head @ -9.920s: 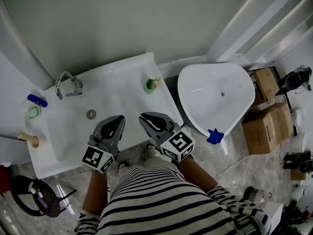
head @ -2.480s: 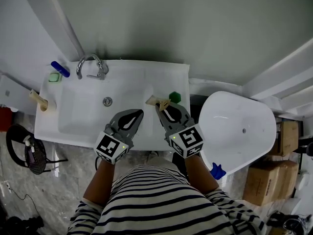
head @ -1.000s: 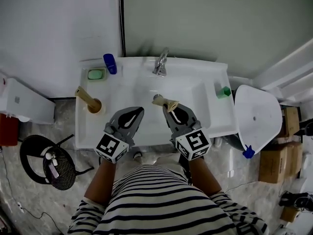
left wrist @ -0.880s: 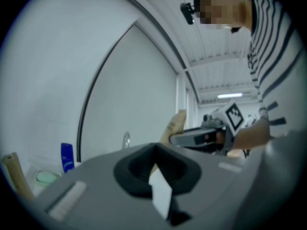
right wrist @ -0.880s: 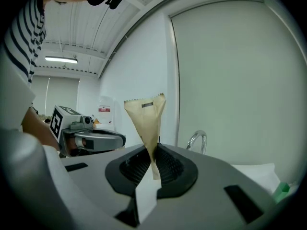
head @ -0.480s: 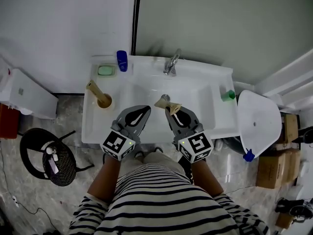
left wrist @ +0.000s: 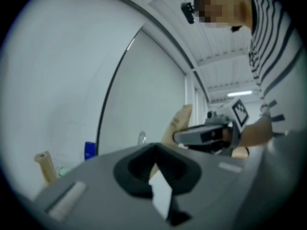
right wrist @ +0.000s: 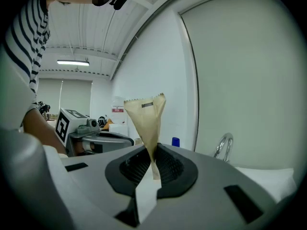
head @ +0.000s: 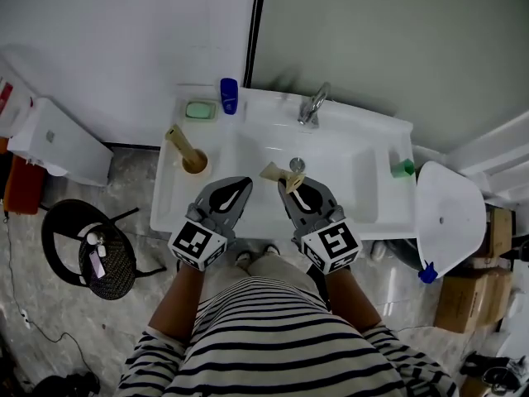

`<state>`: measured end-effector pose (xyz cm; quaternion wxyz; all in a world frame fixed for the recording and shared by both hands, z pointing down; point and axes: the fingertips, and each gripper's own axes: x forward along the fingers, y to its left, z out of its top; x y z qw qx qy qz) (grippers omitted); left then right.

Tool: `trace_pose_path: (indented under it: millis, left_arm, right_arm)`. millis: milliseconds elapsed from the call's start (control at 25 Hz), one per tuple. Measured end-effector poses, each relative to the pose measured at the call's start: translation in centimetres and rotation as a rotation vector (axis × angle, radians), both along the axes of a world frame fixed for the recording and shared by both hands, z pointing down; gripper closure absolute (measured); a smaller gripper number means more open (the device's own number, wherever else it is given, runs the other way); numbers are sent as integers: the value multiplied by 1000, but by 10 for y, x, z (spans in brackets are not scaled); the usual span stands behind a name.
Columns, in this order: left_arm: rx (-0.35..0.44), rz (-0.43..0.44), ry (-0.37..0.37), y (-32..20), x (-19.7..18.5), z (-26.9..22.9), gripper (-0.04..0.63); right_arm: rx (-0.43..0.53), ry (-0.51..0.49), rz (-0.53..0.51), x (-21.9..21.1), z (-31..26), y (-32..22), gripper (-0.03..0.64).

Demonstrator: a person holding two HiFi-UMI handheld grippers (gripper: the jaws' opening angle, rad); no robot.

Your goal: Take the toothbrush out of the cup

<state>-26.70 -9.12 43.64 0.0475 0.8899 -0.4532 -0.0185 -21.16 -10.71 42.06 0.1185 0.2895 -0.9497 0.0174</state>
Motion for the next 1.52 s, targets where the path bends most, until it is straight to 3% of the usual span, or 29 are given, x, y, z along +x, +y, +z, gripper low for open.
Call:
trace_pose_path:
  millis: [200, 520, 720, 1000, 1520]
  left_arm:
    - [-6, -32, 1, 6, -20, 3, 581]
    - [-69, -95, -36, 6, -60, 25, 475]
    - [-100, -175, -60, -3, -87, 40, 463]
    - [-123, -203, -48, -16, -103, 50, 454]
    - [-204, -331, -100, -33, -150, 83, 399]
  right_arm:
    - [-5, 3, -47, -19, 5, 4, 583]
    - [-20, 22, -82, -38, 19, 3, 582]
    - [-34, 37, -84, -39, 29, -2, 583]
    - [-42, 53, -84, -40, 36, -13, 583]
    - [-49, 65, -103, -46, 42, -21, 582]
